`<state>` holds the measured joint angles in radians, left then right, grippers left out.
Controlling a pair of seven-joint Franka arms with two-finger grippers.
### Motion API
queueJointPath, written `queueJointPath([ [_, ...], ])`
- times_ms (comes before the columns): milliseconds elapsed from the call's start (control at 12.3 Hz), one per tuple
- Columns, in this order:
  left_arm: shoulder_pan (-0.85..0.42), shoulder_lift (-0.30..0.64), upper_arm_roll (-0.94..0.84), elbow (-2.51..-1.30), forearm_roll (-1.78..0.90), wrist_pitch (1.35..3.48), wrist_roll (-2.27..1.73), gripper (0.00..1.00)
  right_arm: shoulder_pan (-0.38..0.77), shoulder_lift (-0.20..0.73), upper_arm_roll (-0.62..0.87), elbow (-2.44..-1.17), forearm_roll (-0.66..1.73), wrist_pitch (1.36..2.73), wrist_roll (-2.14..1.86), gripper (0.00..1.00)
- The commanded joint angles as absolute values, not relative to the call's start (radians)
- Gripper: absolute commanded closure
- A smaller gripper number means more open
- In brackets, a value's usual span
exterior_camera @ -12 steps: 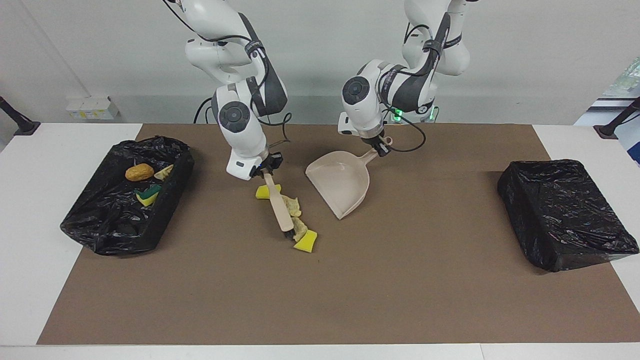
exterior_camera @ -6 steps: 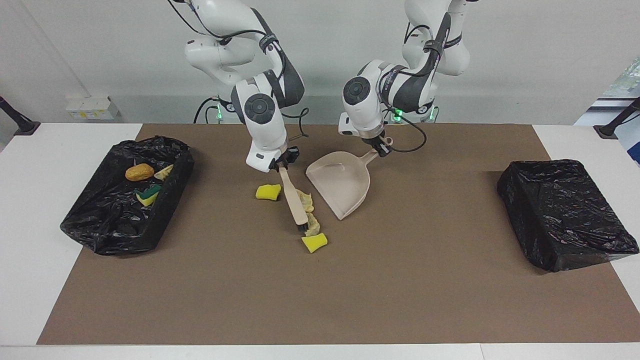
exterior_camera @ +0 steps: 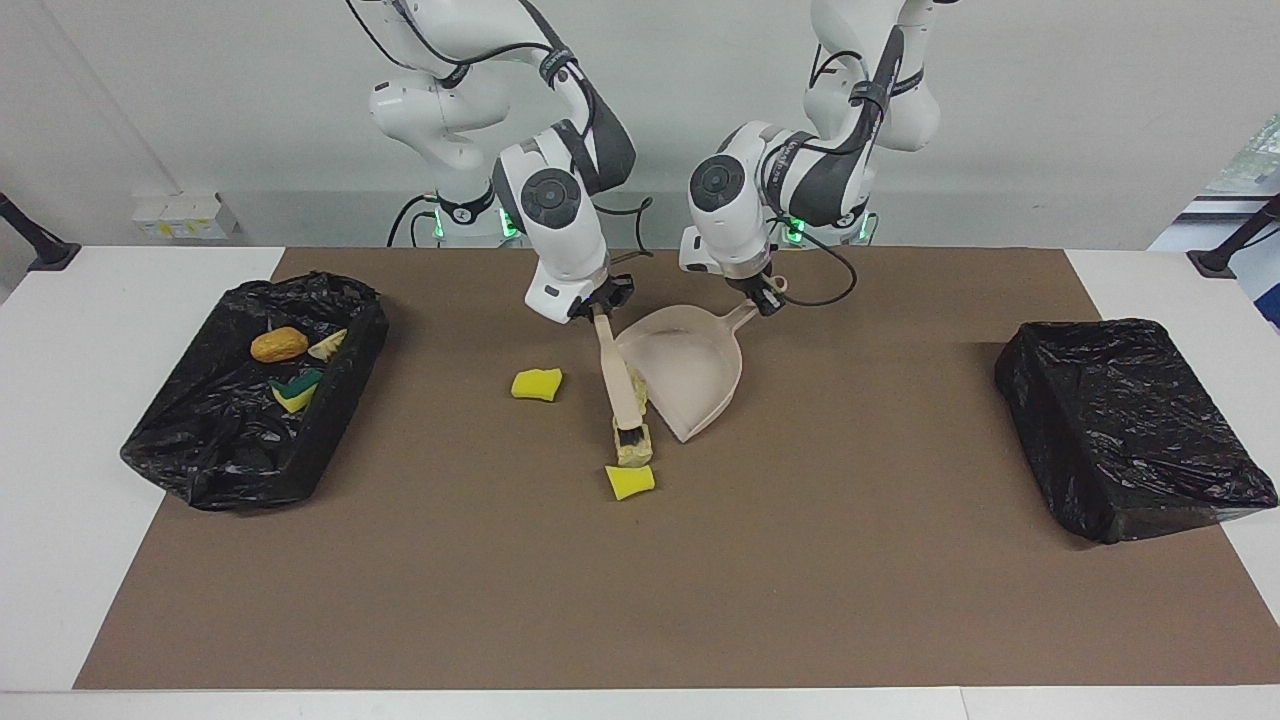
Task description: Sweep and dump trash in bin
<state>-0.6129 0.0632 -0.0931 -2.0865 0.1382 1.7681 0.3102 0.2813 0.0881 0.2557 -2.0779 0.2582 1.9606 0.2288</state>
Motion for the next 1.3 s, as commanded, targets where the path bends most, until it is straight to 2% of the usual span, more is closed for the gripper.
queueJointPath([
  [0,-0.606,0.035,-0.094,-2.123,0.153,1.793,0.299,1.00,0.323,0.051,0.256,-2.103,0.313,1.977,0.293,1.00],
  [162,-0.606,0.035,-0.094,-2.122,0.153,1.795,0.298,1.00,0.308,0.070,0.253,-2.068,0.293,1.957,0.275,1.00],
  [486,-0.604,0.035,-0.094,-2.123,0.153,1.795,0.298,1.00,0.232,0.066,0.249,-1.987,0.244,1.817,0.186,1.00],
  [729,-0.603,0.038,-0.092,-2.121,0.153,1.812,0.302,1.00,0.172,0.060,0.241,-1.979,0.152,1.804,0.088,1.00],
  [972,-0.597,0.038,-0.094,-2.123,0.153,1.812,0.305,1.00,-0.015,0.023,0.247,-2.105,0.097,1.908,-0.024,1.00],
  [1215,-0.595,0.038,-0.094,-2.121,0.153,1.813,0.304,1.00,-0.055,-0.060,0.245,-2.224,0.100,1.881,0.039,1.00],
])
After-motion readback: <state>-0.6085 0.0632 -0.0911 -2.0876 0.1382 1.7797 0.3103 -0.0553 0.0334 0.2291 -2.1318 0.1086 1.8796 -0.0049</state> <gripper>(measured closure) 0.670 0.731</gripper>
